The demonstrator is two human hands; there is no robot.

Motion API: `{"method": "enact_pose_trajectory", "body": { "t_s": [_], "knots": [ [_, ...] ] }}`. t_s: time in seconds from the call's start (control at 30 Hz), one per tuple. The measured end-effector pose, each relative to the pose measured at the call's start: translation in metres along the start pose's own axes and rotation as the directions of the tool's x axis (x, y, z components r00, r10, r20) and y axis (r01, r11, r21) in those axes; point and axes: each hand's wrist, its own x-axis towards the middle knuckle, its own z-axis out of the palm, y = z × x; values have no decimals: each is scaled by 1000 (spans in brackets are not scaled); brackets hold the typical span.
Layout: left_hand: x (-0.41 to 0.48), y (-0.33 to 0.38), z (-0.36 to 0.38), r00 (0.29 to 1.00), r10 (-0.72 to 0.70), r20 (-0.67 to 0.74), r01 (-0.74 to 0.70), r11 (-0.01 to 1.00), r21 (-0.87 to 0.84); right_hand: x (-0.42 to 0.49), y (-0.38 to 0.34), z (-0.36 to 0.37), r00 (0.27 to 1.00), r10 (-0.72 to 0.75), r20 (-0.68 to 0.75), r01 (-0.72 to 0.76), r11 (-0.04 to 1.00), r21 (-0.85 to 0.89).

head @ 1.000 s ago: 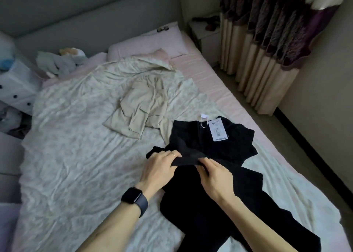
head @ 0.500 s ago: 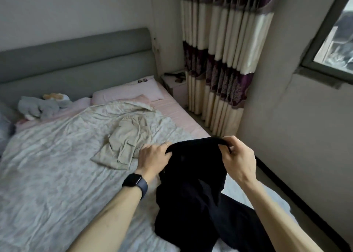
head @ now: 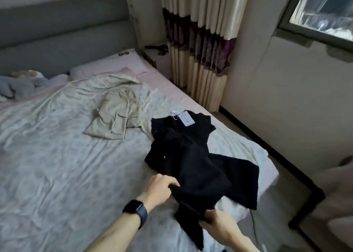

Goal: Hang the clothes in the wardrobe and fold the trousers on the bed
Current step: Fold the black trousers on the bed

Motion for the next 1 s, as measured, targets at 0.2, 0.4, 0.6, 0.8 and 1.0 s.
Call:
{"method": "enact_pose_trajectory", "body": {
  "t_s": [0.2, 0.4, 0.6, 0.8, 1.0],
  "knots": [
    [-77, -67, 131, 922, -187, 338, 200, 980, -4, -8, 32, 68, 965, 95, 243, -94, 995, -14],
    [-51, -83, 126, 898, -323, 299, 388, 902, -191, 76, 3, 37, 997, 21, 79, -25, 998, 52],
    [50, -82, 98, 862, -485, 147, 493, 734, -467, 223, -26, -6, 1000, 18, -9, -16, 978, 207],
    [143, -92, 112, 773, -582, 252, 556, 430, -711, 344, -35, 5, 925, 186, 330, -282, 921, 270],
    [135, -90, 122, 740, -619, 264, 528, 290, -798, 278, -40, 27, 889, -213, 404, -92, 783, 615]
  ]
}}
